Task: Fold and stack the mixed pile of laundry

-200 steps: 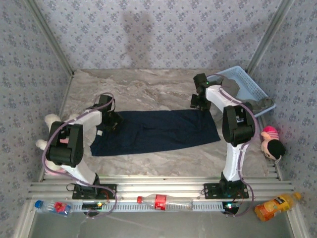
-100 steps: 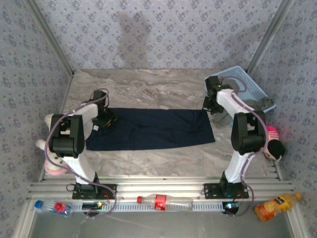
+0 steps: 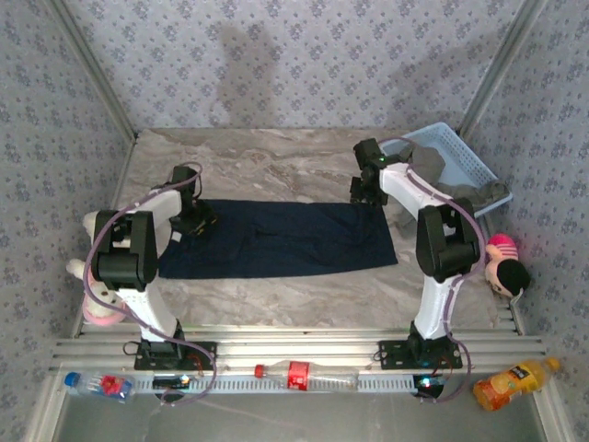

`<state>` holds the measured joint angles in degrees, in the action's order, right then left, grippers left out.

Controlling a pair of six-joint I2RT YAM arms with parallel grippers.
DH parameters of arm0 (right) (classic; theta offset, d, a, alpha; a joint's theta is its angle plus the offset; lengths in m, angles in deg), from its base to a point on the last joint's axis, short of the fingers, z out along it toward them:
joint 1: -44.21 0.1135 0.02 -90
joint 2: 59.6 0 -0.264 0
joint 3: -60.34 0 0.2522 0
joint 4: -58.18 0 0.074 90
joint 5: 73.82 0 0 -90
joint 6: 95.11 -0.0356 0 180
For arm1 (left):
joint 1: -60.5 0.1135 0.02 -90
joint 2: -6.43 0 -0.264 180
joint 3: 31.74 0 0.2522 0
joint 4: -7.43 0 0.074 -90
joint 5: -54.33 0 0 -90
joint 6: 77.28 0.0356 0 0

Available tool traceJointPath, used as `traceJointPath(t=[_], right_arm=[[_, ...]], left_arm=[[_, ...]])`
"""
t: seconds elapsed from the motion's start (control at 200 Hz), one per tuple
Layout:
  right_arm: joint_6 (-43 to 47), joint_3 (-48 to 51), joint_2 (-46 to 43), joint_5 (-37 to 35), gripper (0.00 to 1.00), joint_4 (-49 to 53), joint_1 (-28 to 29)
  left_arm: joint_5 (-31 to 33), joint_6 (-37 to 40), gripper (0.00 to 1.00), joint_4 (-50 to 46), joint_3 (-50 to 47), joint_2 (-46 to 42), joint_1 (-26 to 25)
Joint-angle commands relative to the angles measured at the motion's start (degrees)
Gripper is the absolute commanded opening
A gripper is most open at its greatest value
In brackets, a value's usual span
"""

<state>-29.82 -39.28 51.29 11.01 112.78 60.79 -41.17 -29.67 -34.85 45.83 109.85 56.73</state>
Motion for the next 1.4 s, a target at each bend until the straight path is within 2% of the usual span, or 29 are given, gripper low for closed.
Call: traceJointPath(t=[0.0, 0.17, 0.225, 0.305, 0.46, 0.66, 0.839, 0.944, 1.064, 1.124, 1.239, 1.394], right_arm=[[2.53, -2.63, 3.02, -1.33, 0.37, 2.05, 0.05], [2.48, -2.64, 4.57, -3.16, 0.28, 4.28, 1.52], [2.07, -2.38, 4.11, -4.07, 0.13, 4.38, 1.37], [1.51, -2.05, 2.57, -5.61, 0.03, 4.49, 1.03], [-2.18, 0.12, -1.91, -8.05, 0.02, 5.86, -1.87], [-9.05, 8.16, -5.14, -1.01, 0.04, 1.85, -8.71], [-10.03, 7.2, -4.25, -2.63, 0.11, 2.85, -8.8], [-8.59, 5.66, -3.66, -4.44, 0.31, 5.82, -7.65], [-7.11, 6.78, -6.44, -4.76, 0.42, 6.22, -6.78], [-6.63, 8.26, -8.44, -4.13, 0.47, 5.02, -6.71], [-5.19, 10.63, -9.78, 2.35, 0.52, 0.41, -6.86], [-4.46, 8.21, -6.75, 3.39, 0.52, 1.29, -6.01]], left_arm=[[1.24, 1.09, 0.43, -3.62, -1.74, 1.13, -0.03], [1.26, 0.47, 0.43, -3.39, -2.11, 1.0, -0.02], [1.36, 0.45, 0.43, -3.35, -2.11, 1.0, -0.01], [1.8, 0.63, 0.43, -3.74, -1.94, 0.99, 0.06], [2.55, 1.15, 0.43, -4.33, -1.93, 1.34, 0.21], [3.22, 1.7, 0.43, -4.88, -1.94, 0.95, 0.33], [3.23, 2.45, 0.43, -6.4, -0.29, 0.41, 0.3], [1.44, 2.64, 0.47, -7.79, 1.54, -1.1, 0.28], [-0.63, 4.53, 0.59, -11.2, 5.19, -4.07, -0.3], [-1.21, 6.1, 0.62, -13.67, 7.33, -5.43, -1.14], [-2.72, 8.77, 0.62, -17.02, 9.89, -7.52, -5.37], [-7.16, 9.02, 0.56, -17.26, 9.46, -8.11, -15.13]])
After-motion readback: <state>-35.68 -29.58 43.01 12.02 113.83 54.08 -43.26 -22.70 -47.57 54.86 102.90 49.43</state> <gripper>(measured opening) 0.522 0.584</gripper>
